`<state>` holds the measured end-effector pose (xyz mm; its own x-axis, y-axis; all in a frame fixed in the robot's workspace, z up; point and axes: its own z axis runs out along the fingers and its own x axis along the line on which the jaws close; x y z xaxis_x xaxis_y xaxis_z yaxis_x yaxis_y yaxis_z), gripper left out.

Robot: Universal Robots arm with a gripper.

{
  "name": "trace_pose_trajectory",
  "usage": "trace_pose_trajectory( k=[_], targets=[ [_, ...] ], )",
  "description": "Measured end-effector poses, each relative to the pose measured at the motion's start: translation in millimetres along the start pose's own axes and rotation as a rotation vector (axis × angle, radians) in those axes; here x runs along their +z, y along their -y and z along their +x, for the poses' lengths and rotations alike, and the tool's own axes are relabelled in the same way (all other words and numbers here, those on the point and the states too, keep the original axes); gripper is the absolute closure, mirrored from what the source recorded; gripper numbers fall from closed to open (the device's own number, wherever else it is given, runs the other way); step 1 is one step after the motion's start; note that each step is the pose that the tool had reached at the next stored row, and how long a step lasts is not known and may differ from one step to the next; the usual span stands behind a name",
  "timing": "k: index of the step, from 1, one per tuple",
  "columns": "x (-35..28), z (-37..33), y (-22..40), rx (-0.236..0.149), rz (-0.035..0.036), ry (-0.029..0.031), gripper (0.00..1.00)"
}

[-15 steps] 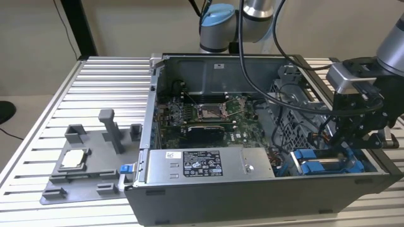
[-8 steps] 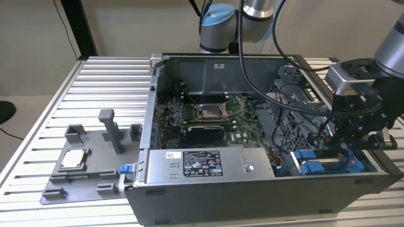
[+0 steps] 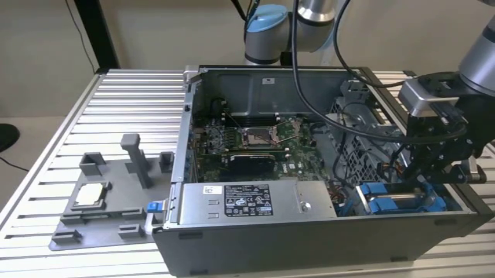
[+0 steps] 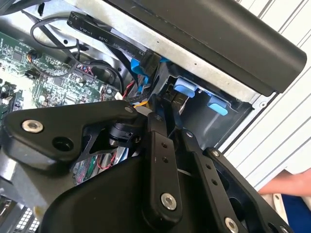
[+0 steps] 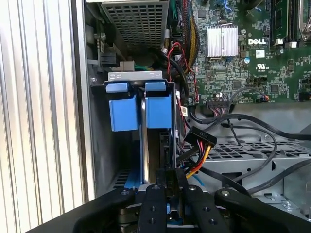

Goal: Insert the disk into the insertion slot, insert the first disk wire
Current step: 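Insert the first disk wire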

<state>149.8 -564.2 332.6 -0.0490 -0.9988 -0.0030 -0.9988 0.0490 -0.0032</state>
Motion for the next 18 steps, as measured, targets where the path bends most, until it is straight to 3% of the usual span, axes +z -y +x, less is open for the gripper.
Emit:
trace_pose_trajectory(
  k=[1, 18],
  targets=[
    [0.3, 0.0, 0.0, 0.000, -0.0001, 0.0011, 0.00],
    [-30.2, -0.8, 0.1, 0.000, -0.0002, 0.0003, 0.00]
  ],
)
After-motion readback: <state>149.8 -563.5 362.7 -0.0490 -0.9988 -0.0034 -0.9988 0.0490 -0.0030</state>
